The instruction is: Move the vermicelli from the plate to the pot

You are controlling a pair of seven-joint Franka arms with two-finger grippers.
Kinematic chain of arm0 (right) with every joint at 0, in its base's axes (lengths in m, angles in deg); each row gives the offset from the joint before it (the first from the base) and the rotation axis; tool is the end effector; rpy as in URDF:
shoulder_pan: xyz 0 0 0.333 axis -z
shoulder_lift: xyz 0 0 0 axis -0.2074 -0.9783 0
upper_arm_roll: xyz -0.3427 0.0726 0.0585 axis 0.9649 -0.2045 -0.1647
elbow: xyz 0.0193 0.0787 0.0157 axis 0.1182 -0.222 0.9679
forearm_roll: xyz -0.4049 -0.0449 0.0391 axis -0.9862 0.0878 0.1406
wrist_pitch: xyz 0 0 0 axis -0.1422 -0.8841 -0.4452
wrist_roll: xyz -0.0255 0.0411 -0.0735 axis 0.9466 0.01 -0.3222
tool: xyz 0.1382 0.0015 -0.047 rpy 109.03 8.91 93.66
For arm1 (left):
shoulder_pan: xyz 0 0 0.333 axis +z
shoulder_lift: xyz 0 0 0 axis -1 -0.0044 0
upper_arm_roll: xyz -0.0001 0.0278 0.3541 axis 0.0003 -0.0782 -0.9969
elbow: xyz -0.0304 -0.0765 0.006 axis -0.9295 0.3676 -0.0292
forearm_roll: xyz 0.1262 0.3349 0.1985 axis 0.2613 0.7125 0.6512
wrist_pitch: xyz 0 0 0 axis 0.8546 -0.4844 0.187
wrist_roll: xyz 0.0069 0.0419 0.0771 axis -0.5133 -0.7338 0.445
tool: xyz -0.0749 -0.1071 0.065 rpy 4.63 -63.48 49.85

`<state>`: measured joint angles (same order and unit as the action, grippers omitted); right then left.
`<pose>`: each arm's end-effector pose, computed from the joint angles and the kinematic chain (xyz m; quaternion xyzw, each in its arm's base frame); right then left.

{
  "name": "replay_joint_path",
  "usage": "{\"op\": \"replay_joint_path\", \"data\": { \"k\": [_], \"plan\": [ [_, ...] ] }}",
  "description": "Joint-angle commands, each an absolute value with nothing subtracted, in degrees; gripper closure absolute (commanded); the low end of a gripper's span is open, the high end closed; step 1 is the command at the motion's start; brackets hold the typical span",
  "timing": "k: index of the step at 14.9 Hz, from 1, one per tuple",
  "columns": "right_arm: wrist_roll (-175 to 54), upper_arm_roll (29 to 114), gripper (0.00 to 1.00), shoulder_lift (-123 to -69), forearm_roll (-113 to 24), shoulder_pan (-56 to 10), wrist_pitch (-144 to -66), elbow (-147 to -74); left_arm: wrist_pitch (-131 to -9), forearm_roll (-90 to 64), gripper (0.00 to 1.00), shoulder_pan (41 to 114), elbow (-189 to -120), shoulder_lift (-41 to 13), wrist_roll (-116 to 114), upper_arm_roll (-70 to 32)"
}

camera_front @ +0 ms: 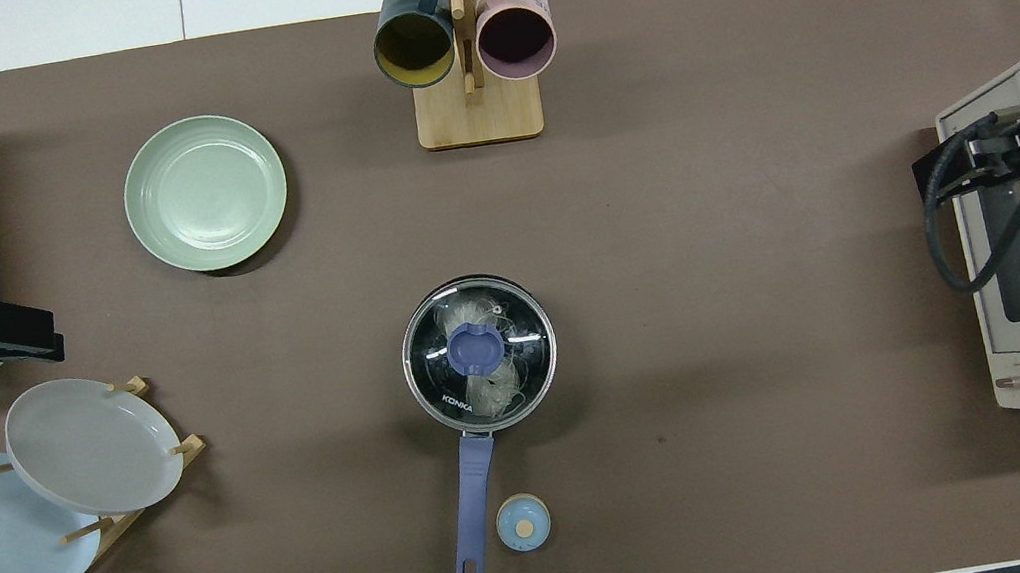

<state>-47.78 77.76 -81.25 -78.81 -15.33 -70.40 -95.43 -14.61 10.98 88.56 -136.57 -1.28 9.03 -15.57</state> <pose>0.5560 0.0344 0.6201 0.9978 -0.0044 -0.0565 0.0339 0.5302 -0.0745 0.6340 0.9988 -0.0194 -0.0452 0.0013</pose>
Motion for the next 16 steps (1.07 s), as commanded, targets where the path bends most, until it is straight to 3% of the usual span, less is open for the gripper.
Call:
{"op": "replay_joint_path", "data": {
  "k": [1,16],
  "plan": [
    [-49.72,77.57,0.00,-79.29,-77.72,-14.17,-71.52,-98.43,-14.25,11.19,0.00,88.08,-136.85,-0.79,8.47,-16.00],
    [-51.30,80.38,0.00,-79.64,-75.09,-12.14,-73.11,-96.50,-14.25,11.19,0.00,88.08,-136.85,-0.79,8.47,-16.00]
  ]
}}
